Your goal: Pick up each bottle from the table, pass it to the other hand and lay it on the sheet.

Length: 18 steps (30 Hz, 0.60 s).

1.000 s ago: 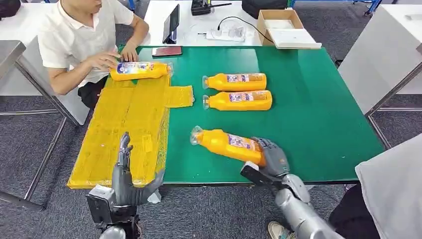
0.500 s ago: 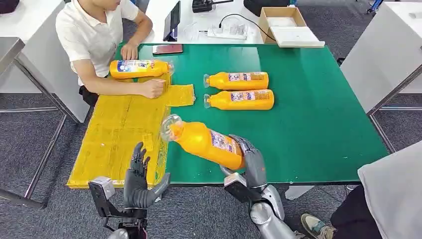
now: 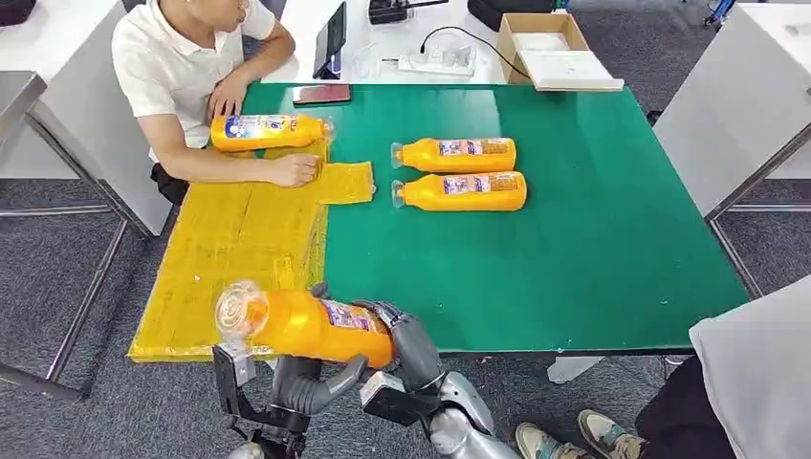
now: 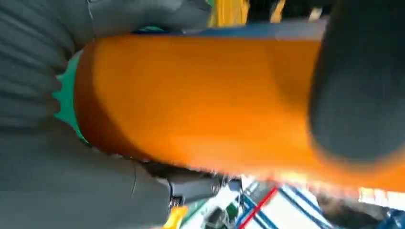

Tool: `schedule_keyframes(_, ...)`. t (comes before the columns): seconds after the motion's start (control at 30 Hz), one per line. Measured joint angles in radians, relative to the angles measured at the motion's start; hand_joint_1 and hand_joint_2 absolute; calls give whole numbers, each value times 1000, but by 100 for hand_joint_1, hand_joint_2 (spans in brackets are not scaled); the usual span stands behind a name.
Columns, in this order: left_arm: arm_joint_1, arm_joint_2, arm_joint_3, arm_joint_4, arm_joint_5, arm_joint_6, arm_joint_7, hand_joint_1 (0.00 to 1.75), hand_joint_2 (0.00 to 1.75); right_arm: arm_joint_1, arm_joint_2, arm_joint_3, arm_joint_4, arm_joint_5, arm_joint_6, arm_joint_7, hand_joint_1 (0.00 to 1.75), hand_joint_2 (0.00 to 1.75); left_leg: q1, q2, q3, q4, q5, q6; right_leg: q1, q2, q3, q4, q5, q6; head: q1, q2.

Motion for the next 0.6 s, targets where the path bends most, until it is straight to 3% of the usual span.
schedule_keyframes(0.2, 7, 0, 13, 0, 25, 0, -7, 0, 175, -44, 30, 43, 103, 3, -2, 8, 175, 175, 0, 0, 0, 0, 0, 0, 0, 0, 0, 0, 0, 0, 0, 0)
schedule_keyframes(0.23, 9, 0, 16, 0, 27, 0, -7, 175, 175, -48, 32, 47, 113, 3, -2, 8, 175, 175, 0, 0, 0, 0, 0, 0, 0, 0, 0, 0, 0, 0, 0, 0)
schedule_keyframes(0.27, 11, 0, 18, 0, 34, 1, -7, 175, 175, -51, 34, 52, 122, 4, -2, 8, 171, 175, 0, 0, 0, 0, 0, 0, 0, 0, 0, 0, 0, 0, 0, 0)
schedule_keyframes(0.3, 12, 0, 22, 0, 39, 2, -8, 175, 175, -54, 37, 56, 129, 5, 0, 6, 150, 175, 0, 0, 0, 0, 0, 0, 0, 0, -1, 0, 0, 0, 0, 0)
schedule_keyframes(0.33, 13, 0, 26, 0, 45, 5, -10, 175, 175, -56, 40, 62, 136, 6, 2, 4, 105, 175, 0, 0, 0, 0, 0, 0, 0, 0, -1, 0, 0, 0, 0, 0)
schedule_keyframes(0.37, 13, -1, 31, 0, 53, 10, -13, 175, 175, -58, 42, 69, 141, 6, 4, 3, 35, 175, 0, 0, 0, 0, 0, 0, 0, 0, -1, 0, 0, 0, 0, 0)
schedule_keyframes(0.5, 17, -5, 45, 0, 98, 29, -12, 175, 175, -65, 48, 93, 159, 24, -9, 2, 0, 175, 0, 0, 0, 0, 0, 0, 0, 0, -1, 0, 0, 0, 0, 0)
schedule_keyframes(0.53, 17, -8, 49, 0, 106, 42, -9, 175, 175, -65, 48, 101, 162, 32, -21, 2, 0, 175, 0, 0, 0, 0, 0, 0, 0, 0, -1, 0, 0, 0, 0, 0)
schedule_keyframes(0.57, 17, -11, 53, 0, 109, 58, -9, 175, 175, -64, 50, 111, 165, 40, -35, 2, 0, 0, 0, 0, 0, 0, 0, 0, 0, 0, -1, 0, 0, 0, 0, 0)
schedule_keyframes(0.6, 15, -15, 60, 0, 109, 80, -8, 175, 175, -60, 51, 122, 169, 51, -49, 7, 0, 0, 0, 0, 0, 0, 0, 0, 0, 0, -1, 0, 0, 0, 0, 0)
